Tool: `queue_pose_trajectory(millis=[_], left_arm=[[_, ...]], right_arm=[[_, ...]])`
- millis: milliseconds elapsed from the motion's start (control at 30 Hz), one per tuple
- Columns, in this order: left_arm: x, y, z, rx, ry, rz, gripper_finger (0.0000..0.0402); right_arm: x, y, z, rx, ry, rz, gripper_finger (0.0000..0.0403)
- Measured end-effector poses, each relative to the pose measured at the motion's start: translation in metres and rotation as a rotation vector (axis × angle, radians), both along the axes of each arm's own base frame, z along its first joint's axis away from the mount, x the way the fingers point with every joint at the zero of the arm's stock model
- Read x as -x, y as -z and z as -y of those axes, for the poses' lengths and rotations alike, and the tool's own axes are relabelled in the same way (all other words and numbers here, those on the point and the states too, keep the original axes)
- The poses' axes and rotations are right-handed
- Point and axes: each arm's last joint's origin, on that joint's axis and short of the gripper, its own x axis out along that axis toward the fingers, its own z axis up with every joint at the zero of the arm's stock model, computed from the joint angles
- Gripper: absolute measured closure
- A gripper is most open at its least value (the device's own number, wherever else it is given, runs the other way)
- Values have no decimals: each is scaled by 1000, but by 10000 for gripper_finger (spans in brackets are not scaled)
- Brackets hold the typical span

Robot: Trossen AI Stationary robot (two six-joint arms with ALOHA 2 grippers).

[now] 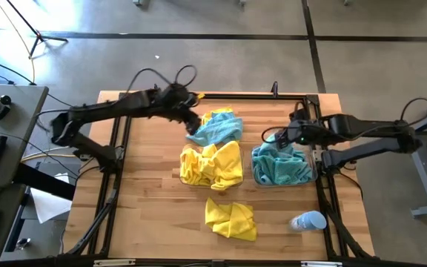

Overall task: Sort microfiber towel by color & place in baskets
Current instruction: Put the blue microfiber cloth into the right transparent bin

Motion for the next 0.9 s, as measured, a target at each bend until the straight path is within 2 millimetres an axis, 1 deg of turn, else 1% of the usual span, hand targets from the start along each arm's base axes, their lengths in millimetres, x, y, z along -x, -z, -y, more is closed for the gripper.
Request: queue_pose_trajectory(millis=[100, 200, 367, 500, 667, 800, 900], left_arm=[[-25, 6, -11, -23, 16, -39, 296], [-50, 18, -21, -36, 42, -83, 296], [-84, 43, -33, -52, 109, -185, 296], [-106, 70, -41, -57, 171, -285, 296], [-123, 104, -48, -64, 238, -375, 296], [-129, 131, -50, -50, 266, -437, 296], [-132, 146, -51, -39, 276, -472, 296]], right_arm=[[2, -3, 5, 33, -32, -7, 309], [1, -4, 9, 66, -58, -19, 309], [-2, -3, 14, 87, -76, -38, 309], [-1, -3, 15, 90, -95, -54, 309], [-1, -3, 15, 95, -106, -60, 309], [-1, -3, 15, 96, -108, -62, 309], [-1, -3, 15, 97, -109, -63, 309]])
